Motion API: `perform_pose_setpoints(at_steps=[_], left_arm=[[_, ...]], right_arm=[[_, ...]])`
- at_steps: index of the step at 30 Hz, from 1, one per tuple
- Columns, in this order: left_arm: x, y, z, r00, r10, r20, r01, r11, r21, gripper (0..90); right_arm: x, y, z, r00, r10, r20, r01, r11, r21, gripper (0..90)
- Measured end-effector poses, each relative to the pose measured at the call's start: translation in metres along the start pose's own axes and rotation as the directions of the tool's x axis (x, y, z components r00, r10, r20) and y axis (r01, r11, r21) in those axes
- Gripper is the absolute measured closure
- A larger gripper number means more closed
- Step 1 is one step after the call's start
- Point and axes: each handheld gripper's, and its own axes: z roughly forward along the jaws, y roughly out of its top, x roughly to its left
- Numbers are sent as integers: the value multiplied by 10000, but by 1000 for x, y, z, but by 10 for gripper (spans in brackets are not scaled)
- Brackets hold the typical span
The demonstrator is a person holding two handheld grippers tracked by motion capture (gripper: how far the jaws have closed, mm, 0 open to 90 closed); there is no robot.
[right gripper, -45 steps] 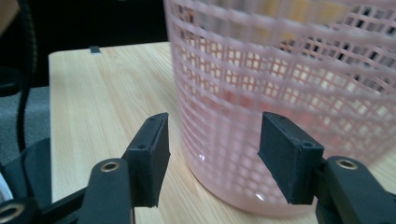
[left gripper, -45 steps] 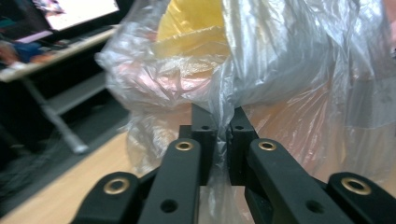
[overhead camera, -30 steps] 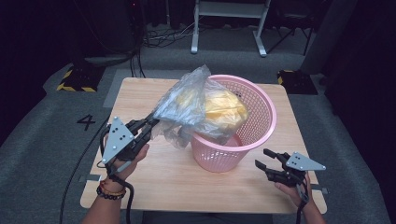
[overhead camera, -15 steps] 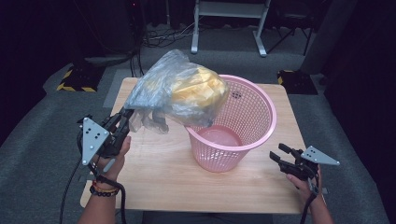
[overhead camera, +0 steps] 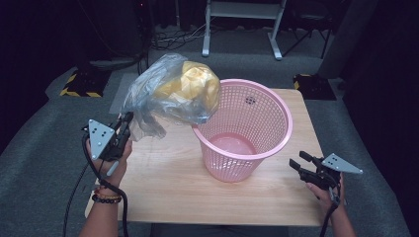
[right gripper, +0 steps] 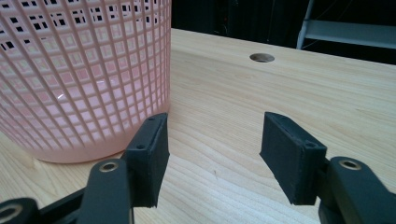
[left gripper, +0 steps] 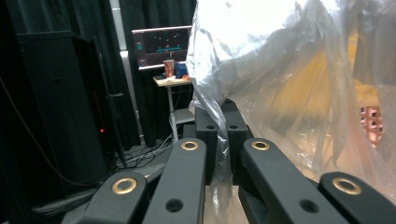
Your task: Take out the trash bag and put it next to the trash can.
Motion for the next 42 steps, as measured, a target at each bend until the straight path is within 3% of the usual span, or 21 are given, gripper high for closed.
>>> perform_pose_setpoints(at_steps=[3, 12, 22, 34, 38, 42], left_arm=[[0, -5, 4, 9999, 144, -71, -142, 9995, 266, 893], [2, -21, 15, 9999, 78, 120, -90, 9946, 1030, 893], [-1, -39, 27, 9985, 511, 196, -540, 9785, 1992, 894], [5, -50, 30, 9994, 356, 25, -352, 9711, 2361, 894], [3, -57, 35, 9994, 307, 156, -337, 9680, 2488, 894], [-4, -71, 43, 9983, 281, 518, -422, 9545, 2953, 894]], right_arm=[[1, 0, 1, 10000, -62, -31, 62, 9999, 90, 421], [5, -2, 5, 9997, -218, -72, 221, 9991, 369, 404], [7, -3, 8, 9997, -254, -2, 253, 9981, 555, 362], [8, -5, 10, 9996, -267, -38, 269, 9974, 672, 352], [9, -6, 10, 9996, -277, -78, 282, 9969, 739, 351], [9, -7, 11, 9995, -288, -110, 296, 9965, 776, 351]])
